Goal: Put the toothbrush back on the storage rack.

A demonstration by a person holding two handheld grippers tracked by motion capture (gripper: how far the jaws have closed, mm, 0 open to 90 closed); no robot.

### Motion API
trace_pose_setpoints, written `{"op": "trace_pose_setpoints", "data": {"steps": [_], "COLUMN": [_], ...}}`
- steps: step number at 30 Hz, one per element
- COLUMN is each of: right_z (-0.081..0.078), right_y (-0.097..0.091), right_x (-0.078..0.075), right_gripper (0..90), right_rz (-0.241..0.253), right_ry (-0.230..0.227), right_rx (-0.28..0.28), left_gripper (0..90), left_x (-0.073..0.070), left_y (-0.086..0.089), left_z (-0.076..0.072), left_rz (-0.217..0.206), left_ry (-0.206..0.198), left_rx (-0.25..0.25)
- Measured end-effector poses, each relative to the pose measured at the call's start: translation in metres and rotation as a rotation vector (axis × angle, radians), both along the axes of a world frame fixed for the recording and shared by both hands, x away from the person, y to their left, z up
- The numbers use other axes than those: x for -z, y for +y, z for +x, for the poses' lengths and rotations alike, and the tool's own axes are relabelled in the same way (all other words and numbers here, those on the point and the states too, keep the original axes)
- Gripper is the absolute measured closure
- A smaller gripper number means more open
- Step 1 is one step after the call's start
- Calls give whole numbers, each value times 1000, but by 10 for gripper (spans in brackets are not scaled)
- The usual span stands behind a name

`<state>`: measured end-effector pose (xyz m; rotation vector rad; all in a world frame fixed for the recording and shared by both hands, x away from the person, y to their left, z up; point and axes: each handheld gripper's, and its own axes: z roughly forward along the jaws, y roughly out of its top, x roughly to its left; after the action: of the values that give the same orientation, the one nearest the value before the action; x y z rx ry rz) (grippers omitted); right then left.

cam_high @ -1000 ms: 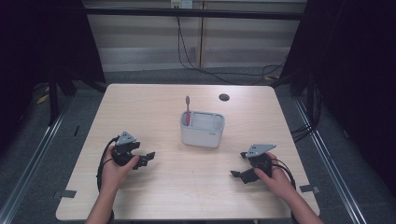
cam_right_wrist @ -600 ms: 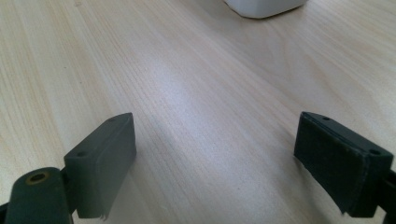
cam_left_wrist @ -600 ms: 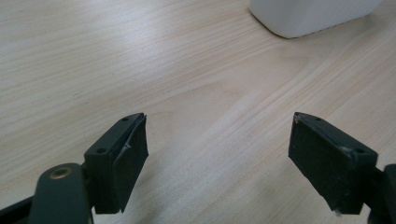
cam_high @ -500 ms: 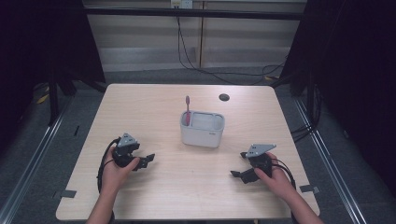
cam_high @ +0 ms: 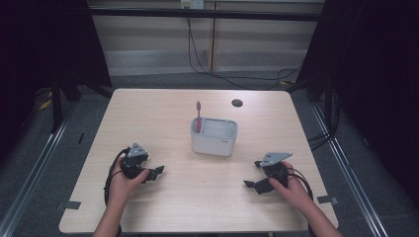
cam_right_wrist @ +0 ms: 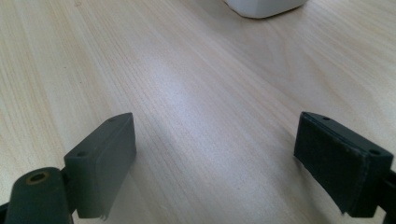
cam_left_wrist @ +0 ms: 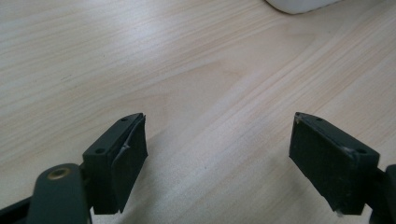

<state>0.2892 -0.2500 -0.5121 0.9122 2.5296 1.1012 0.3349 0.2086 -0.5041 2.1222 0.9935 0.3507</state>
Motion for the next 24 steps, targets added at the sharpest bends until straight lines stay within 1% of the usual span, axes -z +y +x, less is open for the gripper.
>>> {"op": "trace_pose_setpoints", "data": {"steps": [3,5,7,10,11,12,14,17,18,24], "right_z": [0,0,0,0,0,0,0,0,0,0], "right_y": [0,0,0,0,0,0,0,0,0,0], "right_x": [0,0,0,0,0,0,0,0,0,0], "right_gripper": [123,123,123,123,123,123,123,123,123,123], "right_rz": [0,0,0,0,0,0,0,0,0,0], "right_ry": [0,0,0,0,0,0,0,0,0,0], "right_rx": [0,0,0,0,0,0,0,0,0,0], "left_gripper": [189,190,190,186,186,184,182,173,168,156], "left_x": [1,2,2,2,3,2,3,4,5,5], "left_y": [-1,-2,-2,-2,-2,-1,-1,-2,-3,-3], "left_z": [0,-1,-1,-1,-2,-2,-2,-2,-3,-3], "left_rz": [18,13,36,37,31,38,39,52,49,47], "left_ry": [2,6,4,4,4,7,-3,-13,-21,-23], "left_rx": [10,3,12,13,9,17,21,28,31,29]}}
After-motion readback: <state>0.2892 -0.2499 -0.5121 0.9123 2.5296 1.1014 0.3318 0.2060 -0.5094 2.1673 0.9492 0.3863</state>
